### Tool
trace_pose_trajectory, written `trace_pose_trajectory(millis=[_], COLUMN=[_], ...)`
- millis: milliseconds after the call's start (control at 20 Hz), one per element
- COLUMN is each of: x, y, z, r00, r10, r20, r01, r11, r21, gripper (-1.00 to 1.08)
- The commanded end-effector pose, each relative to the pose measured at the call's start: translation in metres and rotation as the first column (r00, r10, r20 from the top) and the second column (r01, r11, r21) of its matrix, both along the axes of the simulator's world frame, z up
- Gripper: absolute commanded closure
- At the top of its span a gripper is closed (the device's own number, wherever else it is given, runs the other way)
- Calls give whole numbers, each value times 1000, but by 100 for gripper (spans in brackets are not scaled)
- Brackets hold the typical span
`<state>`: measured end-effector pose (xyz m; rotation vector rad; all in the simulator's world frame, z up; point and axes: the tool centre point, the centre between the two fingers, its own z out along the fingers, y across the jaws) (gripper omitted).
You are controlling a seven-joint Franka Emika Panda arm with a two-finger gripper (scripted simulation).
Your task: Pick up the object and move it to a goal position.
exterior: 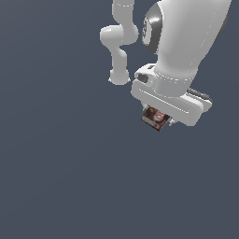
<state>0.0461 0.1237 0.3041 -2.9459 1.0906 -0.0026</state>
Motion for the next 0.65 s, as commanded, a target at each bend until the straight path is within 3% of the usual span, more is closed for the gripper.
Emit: trace_pose_trajectory(millis=[0, 600], x=[-3, -5], y=[12, 36], z=[19, 55], r00=[1000, 1000], r10=[-1, 0], r20=[-1, -2], r01=[1, 0], r11=[1000, 1000], r21=[-1, 0], gripper=[108, 108])
